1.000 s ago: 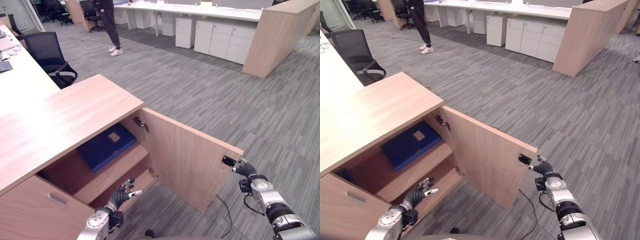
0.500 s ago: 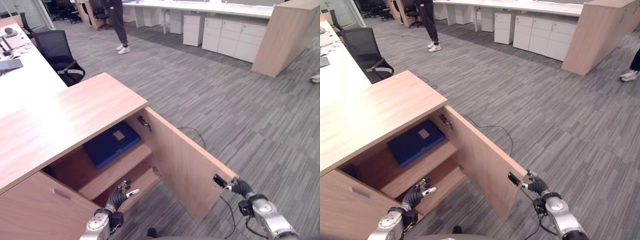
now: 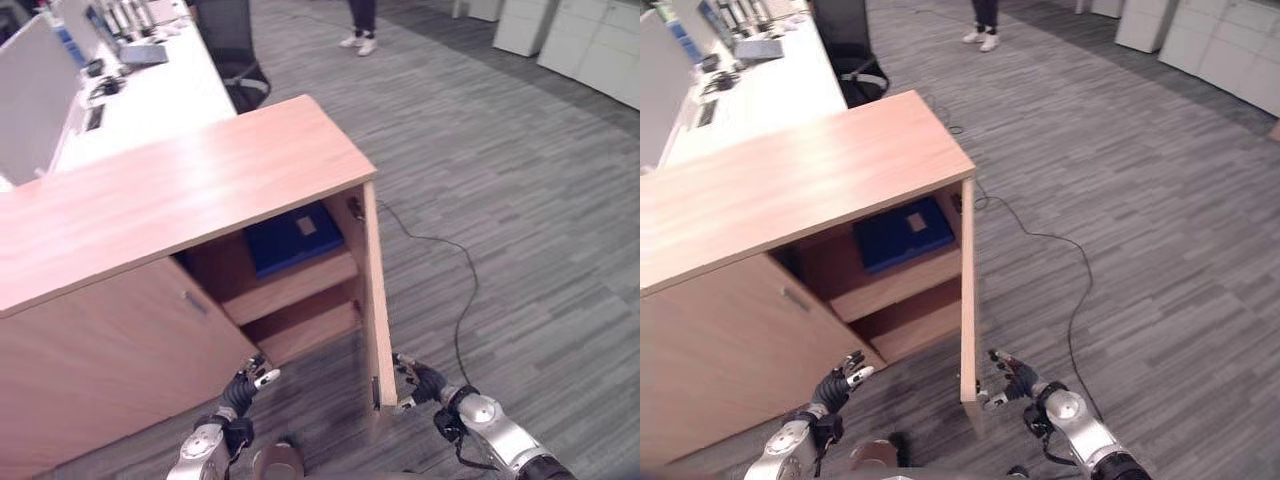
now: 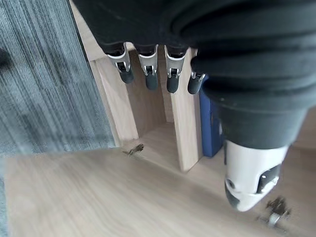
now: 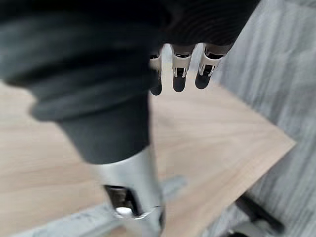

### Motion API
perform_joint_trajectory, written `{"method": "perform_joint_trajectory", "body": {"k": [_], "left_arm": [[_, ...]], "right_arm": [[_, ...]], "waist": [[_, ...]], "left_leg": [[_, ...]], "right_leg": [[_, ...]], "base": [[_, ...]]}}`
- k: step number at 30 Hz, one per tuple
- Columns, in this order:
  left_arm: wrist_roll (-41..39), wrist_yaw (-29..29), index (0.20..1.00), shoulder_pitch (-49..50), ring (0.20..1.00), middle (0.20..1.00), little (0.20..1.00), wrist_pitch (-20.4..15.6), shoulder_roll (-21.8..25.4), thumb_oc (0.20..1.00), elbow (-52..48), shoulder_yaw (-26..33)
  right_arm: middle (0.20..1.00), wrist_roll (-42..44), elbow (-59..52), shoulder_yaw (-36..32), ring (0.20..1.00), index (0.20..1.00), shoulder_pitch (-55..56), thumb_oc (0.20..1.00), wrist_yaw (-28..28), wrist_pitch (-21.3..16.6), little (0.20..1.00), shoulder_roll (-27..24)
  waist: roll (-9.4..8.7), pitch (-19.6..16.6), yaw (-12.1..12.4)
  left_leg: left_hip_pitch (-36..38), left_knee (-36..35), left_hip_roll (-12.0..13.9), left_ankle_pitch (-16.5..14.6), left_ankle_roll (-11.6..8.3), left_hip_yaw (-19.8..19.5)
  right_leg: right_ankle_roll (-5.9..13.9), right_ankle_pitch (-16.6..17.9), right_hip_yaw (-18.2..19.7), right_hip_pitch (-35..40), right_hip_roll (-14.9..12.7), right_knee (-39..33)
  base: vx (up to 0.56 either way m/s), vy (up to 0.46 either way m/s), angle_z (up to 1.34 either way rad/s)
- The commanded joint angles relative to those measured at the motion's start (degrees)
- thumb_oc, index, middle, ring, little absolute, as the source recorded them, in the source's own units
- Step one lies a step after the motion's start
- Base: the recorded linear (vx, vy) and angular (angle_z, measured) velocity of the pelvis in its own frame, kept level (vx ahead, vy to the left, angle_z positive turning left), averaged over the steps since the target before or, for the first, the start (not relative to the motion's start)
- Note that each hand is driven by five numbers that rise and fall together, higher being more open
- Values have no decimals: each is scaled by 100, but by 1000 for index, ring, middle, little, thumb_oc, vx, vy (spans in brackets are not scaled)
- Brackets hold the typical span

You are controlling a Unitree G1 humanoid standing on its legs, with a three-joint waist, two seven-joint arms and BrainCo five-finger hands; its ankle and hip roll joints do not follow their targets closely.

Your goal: Put the empty folder in the office cabinet

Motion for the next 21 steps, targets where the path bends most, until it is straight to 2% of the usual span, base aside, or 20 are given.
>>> {"method": "perform_joint_trajectory", "body": {"k": [1,4,6,8,9,10,11,12,13,14,15,17,19,21], "left_arm": [[5,-33,1000,-272,1000,1000,1000,-151,571,1000,-218,-14],[121,-49,1000,-276,1000,1000,1000,-82,667,1000,-263,-32],[225,-93,1000,-295,1000,1000,1000,-42,736,1000,-261,-44],[266,-90,1000,-247,1000,1000,1000,-18,761,1000,-246,2],[289,-96,1000,-235,1000,1000,1000,-14,786,1000,-231,21],[290,-83,1000,-230,1000,1000,1000,-18,807,1000,-224,25],[333,-72,1000,-221,1000,1000,1000,-28,837,1000,-199,8],[262,-27,1000,-238,1000,1000,1000,-56,869,1000,-210,-35],[261,-27,1000,-245,1000,1000,1000,-56,870,1000,-209,-36],[257,-7,1000,-284,1000,1000,1000,-75,885,1000,-173,-82],[249,9,1000,-289,1000,1000,1000,-115,914,1000,-166,-113],[170,-29,1000,-305,1000,1000,1000,-130,939,1000,-176,-170],[142,-23,1000,-304,1000,1000,1000,-123,941,1000,-188,-181],[95,-34,1000,-264,1000,1000,1000,-132,959,1000,-211,-243]], "right_arm": [[1000,36,-146,-520,1000,1000,-898,1000,-181,-254,1000,710],[1000,42,-118,-630,1000,1000,-807,1000,-221,-221,1000,876],[1000,52,-126,-732,1000,1000,-793,1000,-255,-220,1000,974],[1000,30,-110,-790,1000,1000,-827,1000,-271,-194,1000,1046],[1000,36,-66,-824,1000,1000,-874,1000,-302,-196,1000,1072],[1000,57,-48,-911,1000,1000,-928,1000,-377,-198,1000,1096],[1000,112,-51,-1018,1000,1000,-934,1000,-468,-224,1000,1131],[1000,238,41,-1192,1000,1000,-1071,1000,-664,-244,1000,1144],[1000,239,45,-1195,1000,1000,-1077,1000,-665,-246,1000,1144],[1000,301,166,-1251,1000,1000,-1201,1000,-784,-282,1000,1145],[1000,321,315,-1301,1000,1000,-1398,1000,-918,-296,1000,1089],[1000,379,700,-1567,1000,1000,-1698,1000,-1210,-330,1000,974],[1000,449,857,-1674,1000,1000,-1806,1000,-1312,-336,1000,926],[1000,662,1529,-1917,1000,1000,-2193,1000,-1584,-350,1000,761]], "waist": [[-247,92,270],[-314,62,391],[-374,57,499],[-390,87,528],[-383,121,534],[-398,158,535],[-363,161,511],[-353,164,456],[-349,145,457],[-346,153,451],[-342,186,430],[-446,143,477],[-472,76,499],[-529,-55,612]], "left_leg": [[275,-331,8,-578,-241,-386],[247,-431,-178,-670,-99,-564],[243,-490,-382,-792,70,-678],[315,-580,-535,-886,222,-748],[379,-635,-628,-918,306,-776],[331,-675,-715,-792,402,-757],[349,-737,-705,-778,429,-861],[397,-898,-719,-709,396,-1088],[369,-905,-715,-686,399,-1089],[371,-922,-734,-673,383,-1199],[416,-943,-756,-685,359,-1289],[357,-890,-861,-728,323,-1555],[311,-894,-878,-693,313,-1608],[300,-930,-881,-656,268,-1689]], "right_leg": [[440,-366,1035,-155,-377,100],[532,-313,865,-110,-645,398],[646,-311,757,-188,-954,873],[754,-159,805,-361,-1231,1424],[903,36,924,-512,-1399,1792],[892,292,1029,-711,-1544,2053],[932,247,1338,-857,-1478,2186],[885,-16,2024,-1039,-1135,1961],[880,22,2015,-1050,-1121,1918],[809,-153,2207,-1019,-939,1588],[800,-153,2392,-1133,-833,1397],[834,-78,2519,-818,-673,521],[849,-16,2515,-723,-652,374],[853,58,2428,-482,-630,128]], "base": [[64,218,104],[22,218,86],[17,261,69],[35,231,59],[-34,193,51],[-50,174,34],[-53,130,37],[4,66,49],[27,40,73],[58,-11,71],[58,-33,50],[44,-67,41],[42,-51,70],[87,-69,55]]}}
